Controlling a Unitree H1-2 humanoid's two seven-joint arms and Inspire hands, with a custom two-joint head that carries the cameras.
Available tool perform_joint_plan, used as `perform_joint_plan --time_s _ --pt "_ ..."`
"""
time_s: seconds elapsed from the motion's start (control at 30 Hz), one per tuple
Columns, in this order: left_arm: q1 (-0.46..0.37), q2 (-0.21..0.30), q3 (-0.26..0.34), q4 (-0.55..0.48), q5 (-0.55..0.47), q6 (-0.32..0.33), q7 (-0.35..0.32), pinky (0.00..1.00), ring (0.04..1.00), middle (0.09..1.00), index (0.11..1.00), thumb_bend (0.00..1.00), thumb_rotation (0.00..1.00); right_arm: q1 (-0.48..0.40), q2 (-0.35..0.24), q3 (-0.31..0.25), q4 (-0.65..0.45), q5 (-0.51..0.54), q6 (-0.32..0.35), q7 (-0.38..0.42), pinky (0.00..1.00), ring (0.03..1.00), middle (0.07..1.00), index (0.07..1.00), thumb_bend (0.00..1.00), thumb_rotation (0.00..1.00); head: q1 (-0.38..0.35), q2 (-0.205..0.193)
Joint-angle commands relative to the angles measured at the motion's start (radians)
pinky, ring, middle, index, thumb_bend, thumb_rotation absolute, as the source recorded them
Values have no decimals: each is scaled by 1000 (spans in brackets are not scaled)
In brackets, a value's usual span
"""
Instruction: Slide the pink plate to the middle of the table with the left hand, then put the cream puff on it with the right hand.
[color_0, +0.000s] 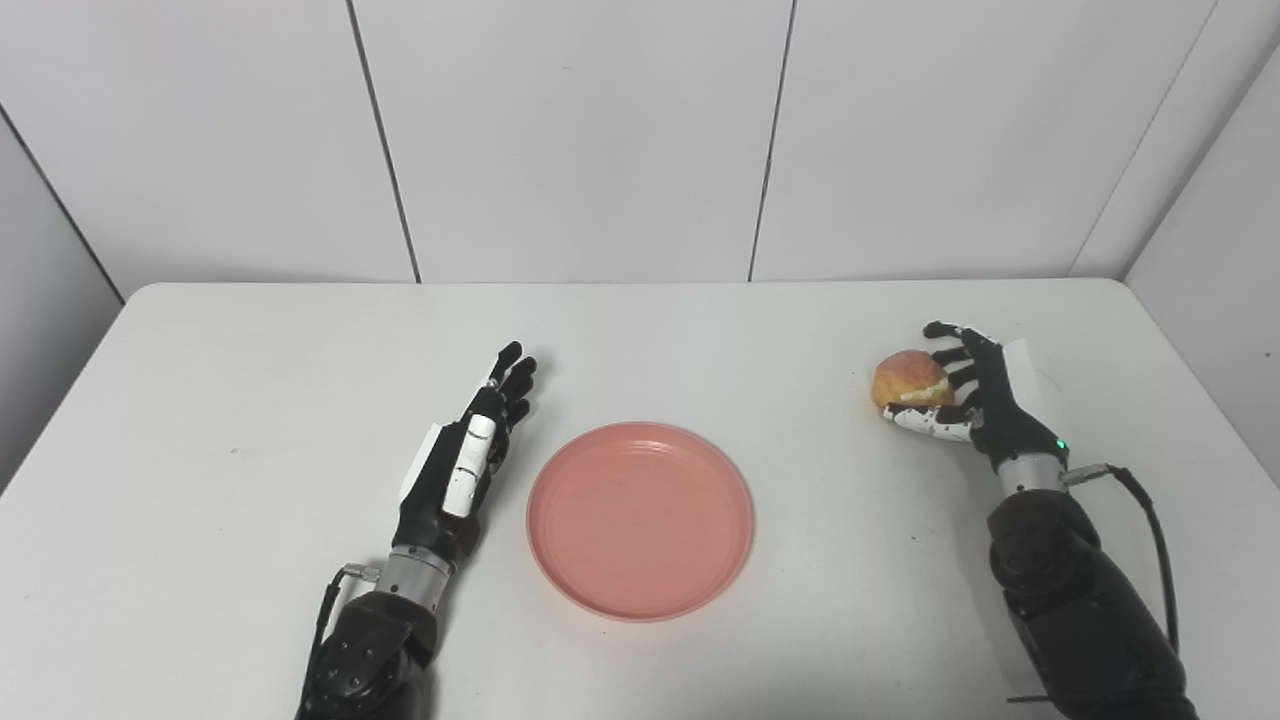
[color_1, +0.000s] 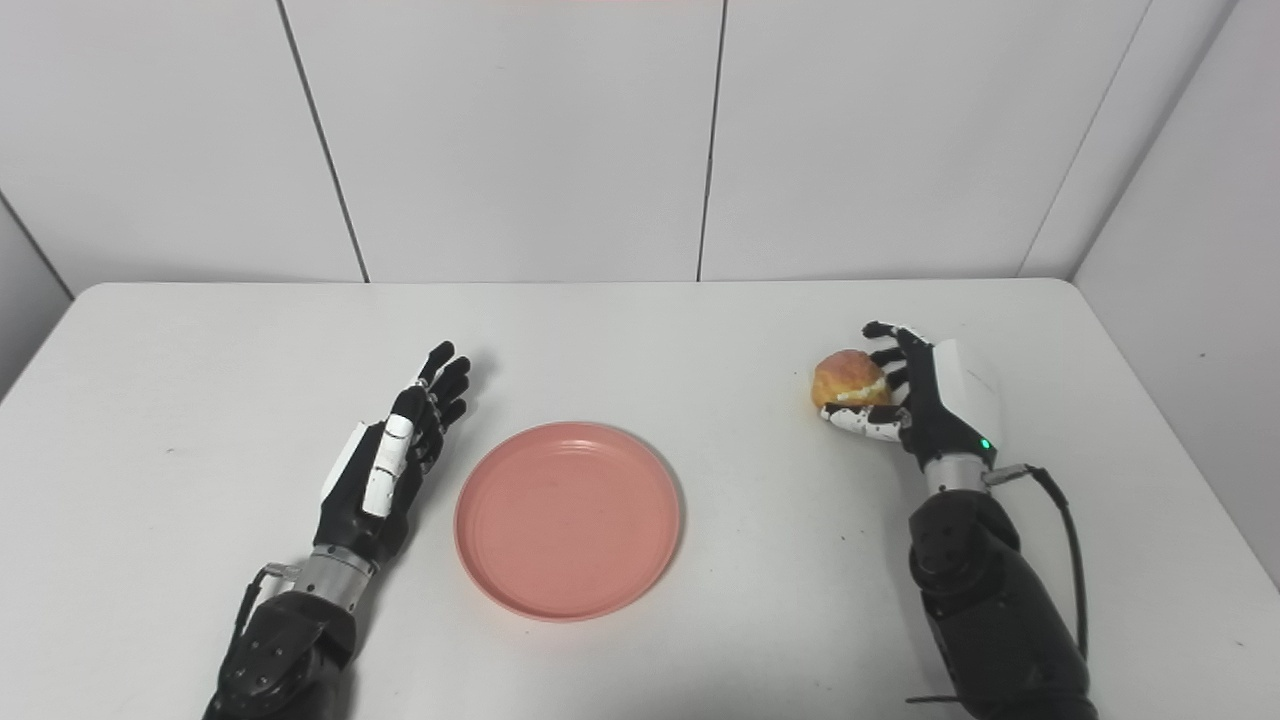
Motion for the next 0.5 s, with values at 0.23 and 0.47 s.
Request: perform_joint_plan --time_s 0.23,0.47 --pt "47 -1 1 26 2 2 2 994 987 965 957 716 1000 -16 -6 -9 -15 8 -3 0 252 367 481 654 537 0 5 -2" --pt "51 -4 1 13 -2 12 1 999 985 963 954 728 1000 -13 7 -33 -12 21 -48 -49 138 206 470 543 529 0 9 0"
